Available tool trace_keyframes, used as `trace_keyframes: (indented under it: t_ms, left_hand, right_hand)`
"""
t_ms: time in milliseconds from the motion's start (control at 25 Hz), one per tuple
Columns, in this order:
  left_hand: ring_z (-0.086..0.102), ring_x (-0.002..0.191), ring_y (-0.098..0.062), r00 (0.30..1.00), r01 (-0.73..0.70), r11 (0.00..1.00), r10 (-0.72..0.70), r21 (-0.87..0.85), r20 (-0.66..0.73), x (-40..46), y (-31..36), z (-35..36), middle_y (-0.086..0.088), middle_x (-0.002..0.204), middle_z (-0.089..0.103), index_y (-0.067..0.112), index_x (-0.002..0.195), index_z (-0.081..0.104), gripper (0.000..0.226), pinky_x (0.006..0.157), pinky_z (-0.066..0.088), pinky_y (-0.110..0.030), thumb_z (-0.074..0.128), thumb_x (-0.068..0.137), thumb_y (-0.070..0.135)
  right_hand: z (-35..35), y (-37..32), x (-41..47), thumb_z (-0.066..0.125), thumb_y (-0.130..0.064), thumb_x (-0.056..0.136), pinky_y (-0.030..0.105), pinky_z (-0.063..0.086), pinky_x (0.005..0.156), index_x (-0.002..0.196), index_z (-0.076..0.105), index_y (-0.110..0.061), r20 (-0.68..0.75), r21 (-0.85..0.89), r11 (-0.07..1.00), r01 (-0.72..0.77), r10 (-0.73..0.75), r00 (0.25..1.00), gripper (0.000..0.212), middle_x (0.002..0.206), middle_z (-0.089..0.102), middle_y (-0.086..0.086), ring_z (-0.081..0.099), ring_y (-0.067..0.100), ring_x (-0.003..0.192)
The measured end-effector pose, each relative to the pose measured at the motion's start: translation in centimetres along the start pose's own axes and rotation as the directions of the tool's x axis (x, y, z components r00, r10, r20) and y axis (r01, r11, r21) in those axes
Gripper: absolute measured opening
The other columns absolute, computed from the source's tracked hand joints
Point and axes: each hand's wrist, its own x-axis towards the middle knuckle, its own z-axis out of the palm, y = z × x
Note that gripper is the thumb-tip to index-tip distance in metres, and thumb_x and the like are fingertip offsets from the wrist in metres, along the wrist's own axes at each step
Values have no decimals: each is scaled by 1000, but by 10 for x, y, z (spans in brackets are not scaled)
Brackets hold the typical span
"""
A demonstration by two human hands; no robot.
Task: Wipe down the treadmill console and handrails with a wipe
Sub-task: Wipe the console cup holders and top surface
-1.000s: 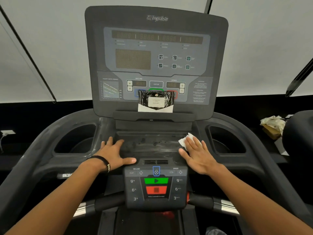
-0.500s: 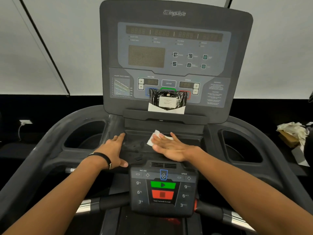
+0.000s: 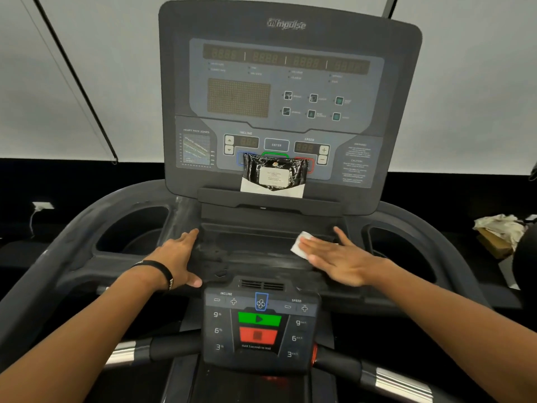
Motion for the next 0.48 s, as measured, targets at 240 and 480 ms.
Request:
trace_keyframes:
  t_ms: [240,480]
  left_hand:
    - [34,140,-29,1000,-16,1000,16,19,16,-3,4,-3,-12,159,19,17,154,1,128,112,35,-42,86,62,46]
    - [32,141,-29,1000,-27,999,27,-24,10,-6,1,0,-11,160,17,16,154,1,126,113,34,-40,85,65,46]
  right_hand:
    - [43,-23,-25,-21,-65,83,53,-15,121,159,15,-14,-249,-108,929,-355,321,914,98,168,11,-1,-2,19,155]
    - [28,-15,-51,22,-34,106,41,-6,124,155,31,-22,-169,62,987,-149,158,973,50,162,23,-8,0,13,154]
